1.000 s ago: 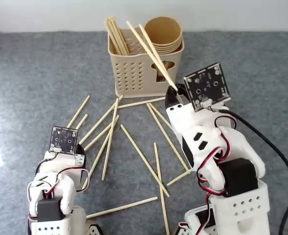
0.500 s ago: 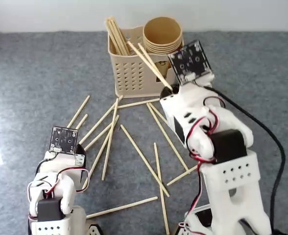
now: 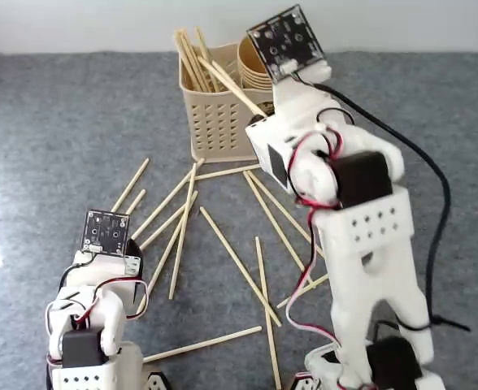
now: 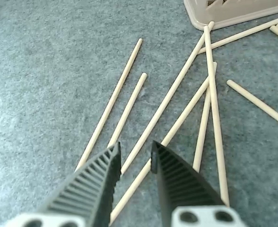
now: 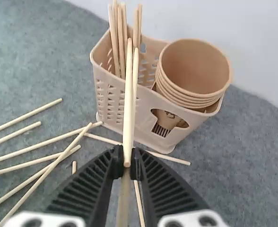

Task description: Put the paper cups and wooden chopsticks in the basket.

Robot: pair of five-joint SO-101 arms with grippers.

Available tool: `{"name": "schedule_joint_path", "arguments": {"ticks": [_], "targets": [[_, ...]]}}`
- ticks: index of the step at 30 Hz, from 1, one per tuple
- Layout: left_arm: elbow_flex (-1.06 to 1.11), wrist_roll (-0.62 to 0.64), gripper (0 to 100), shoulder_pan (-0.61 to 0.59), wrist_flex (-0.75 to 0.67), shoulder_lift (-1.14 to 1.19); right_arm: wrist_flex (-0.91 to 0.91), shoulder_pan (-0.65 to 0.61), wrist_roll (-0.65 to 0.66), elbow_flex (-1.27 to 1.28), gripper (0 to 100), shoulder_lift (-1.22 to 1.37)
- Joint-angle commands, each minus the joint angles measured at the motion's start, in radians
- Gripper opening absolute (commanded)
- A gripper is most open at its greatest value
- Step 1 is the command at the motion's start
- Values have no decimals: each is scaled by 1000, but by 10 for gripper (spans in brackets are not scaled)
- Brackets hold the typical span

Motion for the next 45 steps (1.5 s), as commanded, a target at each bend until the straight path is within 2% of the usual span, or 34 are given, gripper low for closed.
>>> {"name": "schedule_joint_path", "arguments": {"ticks": [1,9,14,19,25,34,37,42,45], "targets": [[-10,-9,99,0,6,-9,73,12,6,-135,9,30],[-10,-9,99,0,6,-9,113,33,11,-216,13,50],[-10,-9,99,0,6,-9,110,30,8,-219,128,64],[-2,-9,99,0,2,-9,47,36,8,-253,76,147],[-2,-9,99,0,2,-9,51,35,-11,-311,69,188],[-5,-11,99,-6,2,-9,295,30,-166,-308,73,311],[-19,-6,99,-17,8,-9,325,30,-164,-308,73,404],[-45,23,99,-120,2,-9,374,18,-163,-308,73,535],[-45,29,99,-129,0,-9,397,-15,-120,-308,73,599]]}}
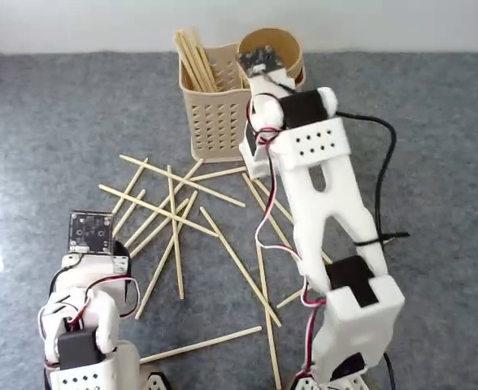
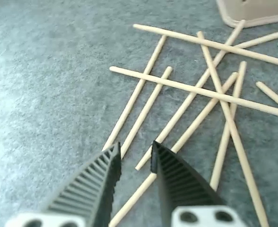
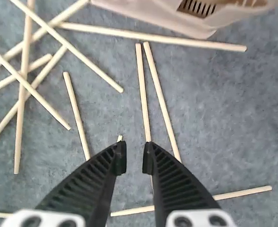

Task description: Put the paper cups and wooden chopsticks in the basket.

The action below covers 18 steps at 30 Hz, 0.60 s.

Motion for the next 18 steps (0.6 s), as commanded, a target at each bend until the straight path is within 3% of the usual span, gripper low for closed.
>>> {"name": "schedule_joint_path", "arguments": {"ticks": [1,10,18], "targets": [[-54,12,99,-18,0,-9,41,-48,44,-40,71,38],[-59,12,99,-18,0,-9,1,-177,46,-40,70,209],[-59,12,99,-20,0,-9,-42,-213,46,-40,67,243]]}}
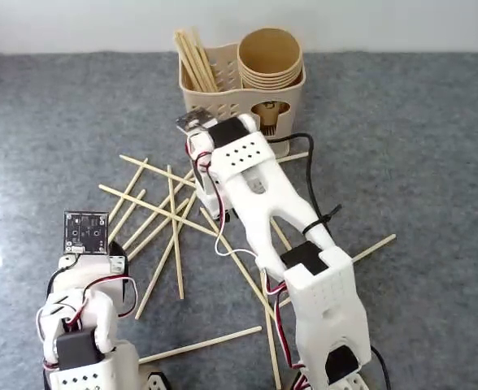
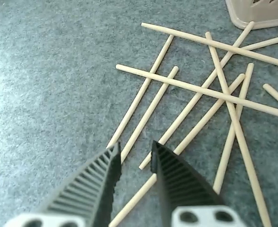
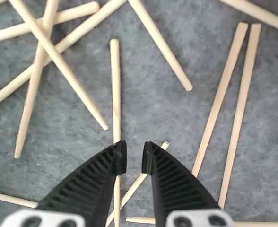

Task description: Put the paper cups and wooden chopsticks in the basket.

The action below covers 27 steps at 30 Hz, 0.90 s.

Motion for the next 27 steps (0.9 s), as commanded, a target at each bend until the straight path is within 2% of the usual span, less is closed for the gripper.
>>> {"name": "schedule_joint_path", "arguments": {"ticks": [1,4,10,14,20,24,27], "targets": [[-61,11,99,-6,0,-9,-1,-12,12,-40,59,-39],[-64,12,99,-8,0,-9,2,-12,17,-31,10,-42],[-82,35,129,-83,0,-9,-19,-19,17,158,22,-147],[-82,54,181,-84,0,-9,-117,-16,43,361,21,-300],[-81,54,186,-83,0,-9,-349,18,-3,700,27,-493],[-79,54,187,-81,0,-9,-456,71,-29,818,36,-503],[-79,54,187,-81,0,-9,-461,88,-52,833,102,-478]]}}
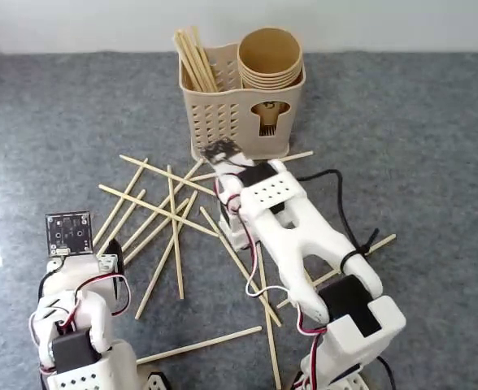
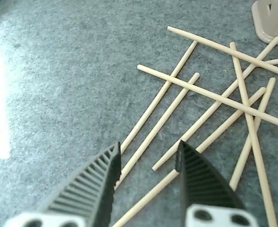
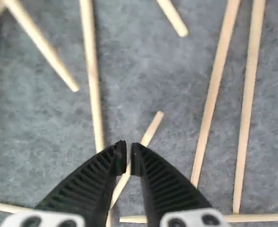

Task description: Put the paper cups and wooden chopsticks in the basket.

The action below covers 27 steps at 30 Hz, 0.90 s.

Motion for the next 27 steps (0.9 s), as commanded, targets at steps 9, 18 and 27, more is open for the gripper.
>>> {"name": "schedule_joint_path", "arguments": {"ticks": [9,18,27], "targets": [[-61,8,188,-5,0,-9,-122,56,-51,-5,123,62],[-61,6,188,-3,0,-9,-130,88,-51,-6,117,180],[-50,6,188,8,-12,-9,-81,82,3,-5,9,116]]}}
